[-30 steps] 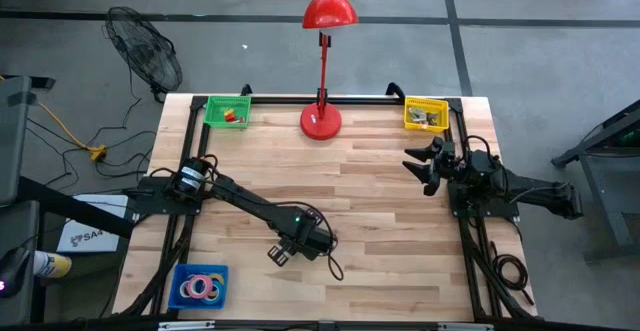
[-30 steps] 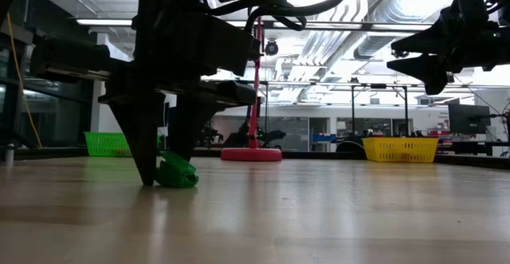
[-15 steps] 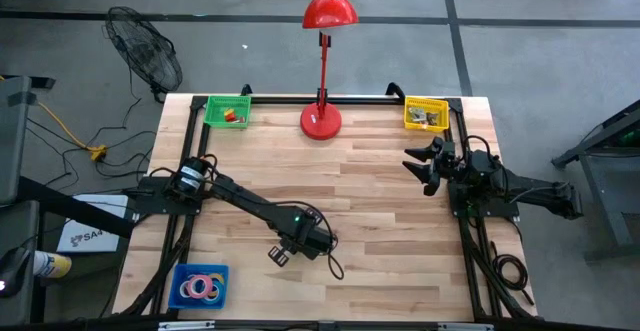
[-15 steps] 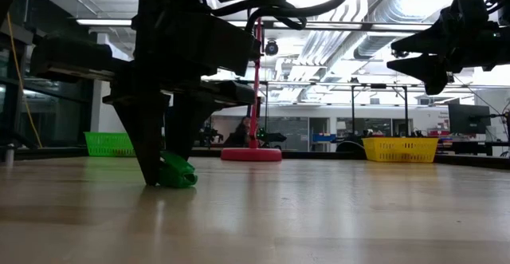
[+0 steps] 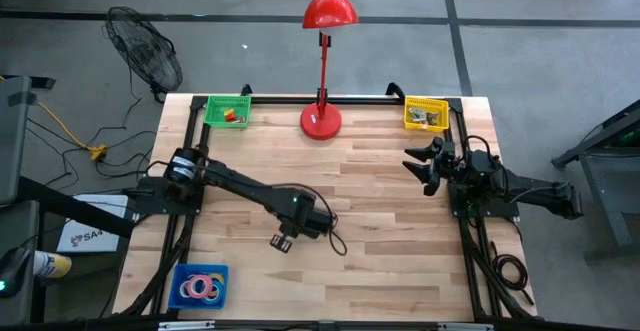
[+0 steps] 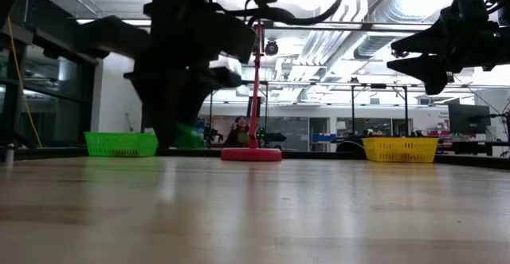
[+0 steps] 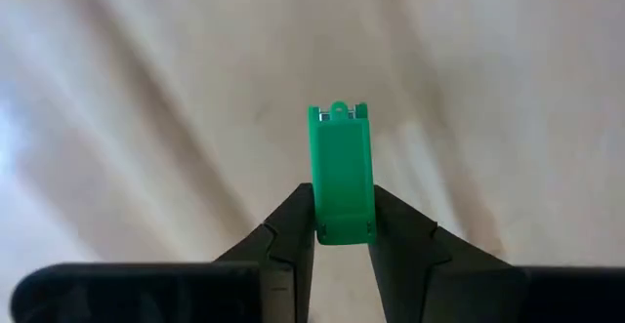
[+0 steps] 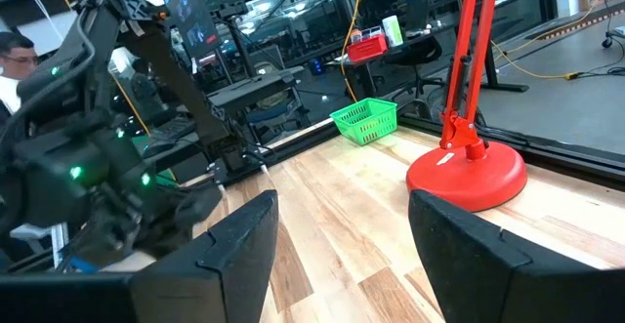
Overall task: Pick and place Stapler, Stapler remover, tape
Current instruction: Put the green stapler into the green basket
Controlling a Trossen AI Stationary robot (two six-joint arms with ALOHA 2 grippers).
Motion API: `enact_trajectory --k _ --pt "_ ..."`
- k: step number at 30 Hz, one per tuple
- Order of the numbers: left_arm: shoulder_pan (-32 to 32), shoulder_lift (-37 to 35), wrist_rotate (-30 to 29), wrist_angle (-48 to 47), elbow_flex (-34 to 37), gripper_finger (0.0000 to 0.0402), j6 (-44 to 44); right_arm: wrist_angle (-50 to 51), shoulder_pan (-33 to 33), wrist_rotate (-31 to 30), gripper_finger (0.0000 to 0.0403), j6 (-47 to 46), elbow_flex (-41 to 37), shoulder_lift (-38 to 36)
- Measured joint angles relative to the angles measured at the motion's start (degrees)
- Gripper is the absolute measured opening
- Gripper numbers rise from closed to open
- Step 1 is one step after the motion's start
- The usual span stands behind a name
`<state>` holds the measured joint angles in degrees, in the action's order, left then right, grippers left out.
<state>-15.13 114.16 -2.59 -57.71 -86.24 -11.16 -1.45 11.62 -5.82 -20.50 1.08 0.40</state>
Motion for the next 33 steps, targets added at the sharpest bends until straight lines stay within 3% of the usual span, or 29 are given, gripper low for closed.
enact_trajectory --k 16,33 --pt "14.55 -3.19 -8.56 -14.23 -0.16 0.0075 7.94 0.00 -0.02 -0.01 0.0222 -0.01 0.00 0.01" --pt "37.94 -7.28 -12.62 -20.27 -0.27 0.0075 13.01 0.01 -0.02 -0.01 0.0222 -0.01 0.00 0.02"
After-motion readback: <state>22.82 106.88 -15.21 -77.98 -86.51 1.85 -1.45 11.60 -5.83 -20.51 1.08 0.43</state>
